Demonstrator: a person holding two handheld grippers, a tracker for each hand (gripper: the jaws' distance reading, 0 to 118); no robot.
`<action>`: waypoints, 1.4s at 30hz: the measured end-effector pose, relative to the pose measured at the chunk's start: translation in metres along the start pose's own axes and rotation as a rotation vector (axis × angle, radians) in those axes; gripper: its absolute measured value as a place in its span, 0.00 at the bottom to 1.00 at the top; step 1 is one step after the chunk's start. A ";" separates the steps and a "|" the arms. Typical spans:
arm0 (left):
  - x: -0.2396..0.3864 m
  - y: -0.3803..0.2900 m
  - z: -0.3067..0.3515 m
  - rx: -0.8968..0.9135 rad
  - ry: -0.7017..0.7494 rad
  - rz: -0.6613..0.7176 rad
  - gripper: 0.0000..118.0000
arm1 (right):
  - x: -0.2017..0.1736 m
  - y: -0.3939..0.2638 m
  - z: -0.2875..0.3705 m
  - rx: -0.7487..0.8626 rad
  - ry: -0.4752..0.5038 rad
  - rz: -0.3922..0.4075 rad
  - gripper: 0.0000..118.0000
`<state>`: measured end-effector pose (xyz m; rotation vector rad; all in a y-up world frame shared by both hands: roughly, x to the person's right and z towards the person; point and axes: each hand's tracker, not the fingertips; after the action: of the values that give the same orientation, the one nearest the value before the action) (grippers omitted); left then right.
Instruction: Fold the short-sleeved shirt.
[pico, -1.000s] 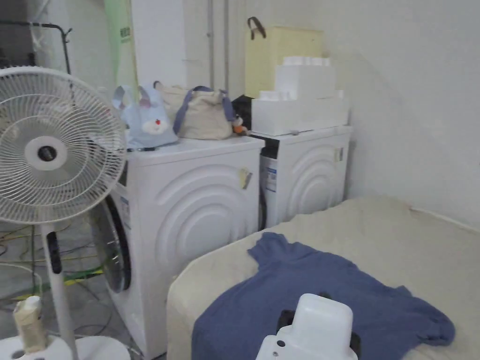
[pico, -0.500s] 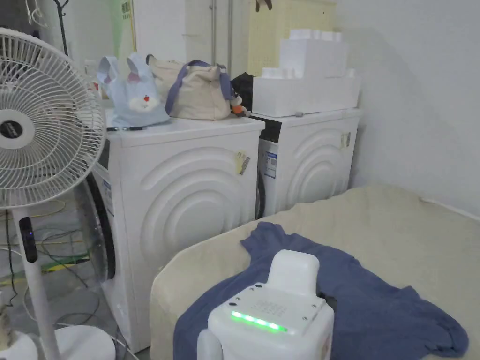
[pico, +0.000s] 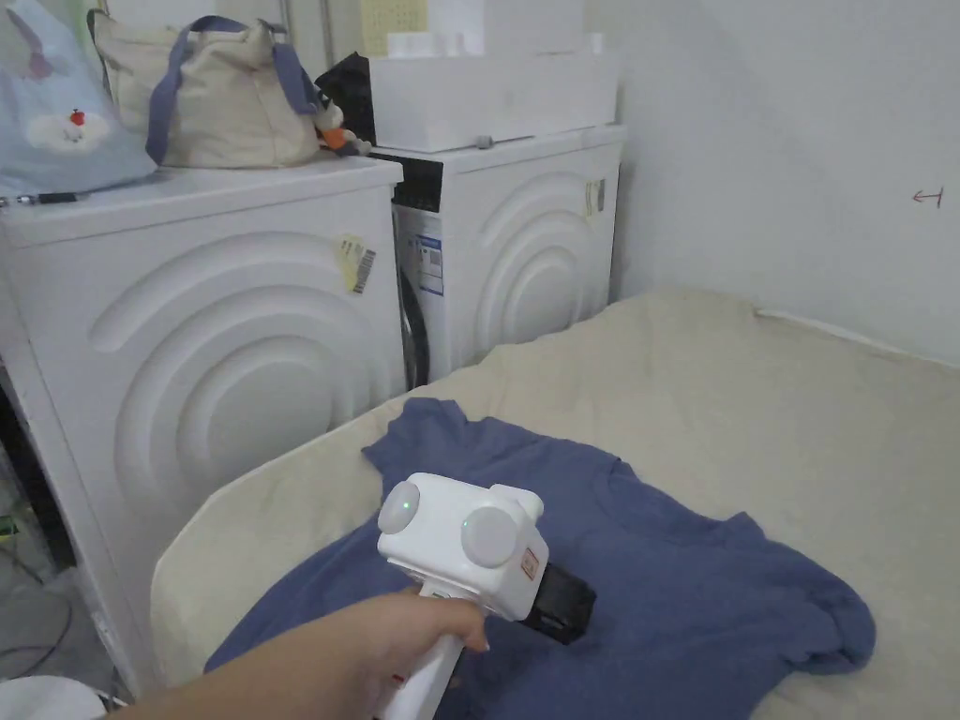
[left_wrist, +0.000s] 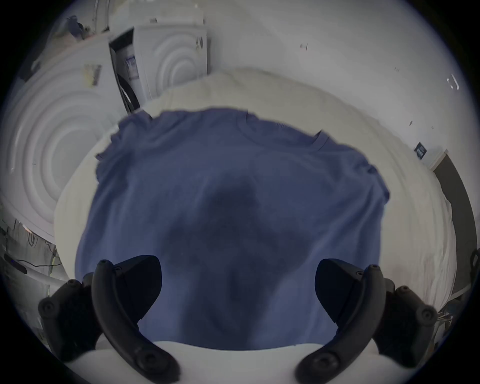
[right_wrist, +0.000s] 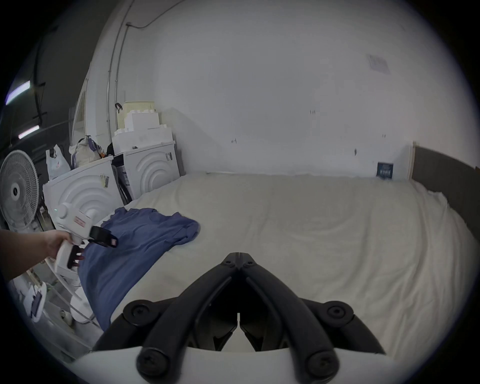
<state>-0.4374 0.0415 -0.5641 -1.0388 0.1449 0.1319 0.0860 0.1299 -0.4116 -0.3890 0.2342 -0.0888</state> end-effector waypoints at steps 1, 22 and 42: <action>0.000 0.002 -0.011 -0.015 0.018 -0.011 1.00 | -0.001 -0.001 -0.003 -0.007 0.001 0.001 0.00; 0.023 0.015 -0.005 -0.111 0.047 -0.047 0.29 | 0.016 -0.010 -0.004 -0.045 0.015 -0.017 0.00; 0.006 0.046 0.175 0.126 0.059 -0.036 0.03 | 0.053 0.023 0.054 0.067 -0.027 -0.082 0.00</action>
<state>-0.4302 0.2160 -0.5172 -0.9192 0.1860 0.0582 0.1510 0.1637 -0.3831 -0.3334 0.1884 -0.1717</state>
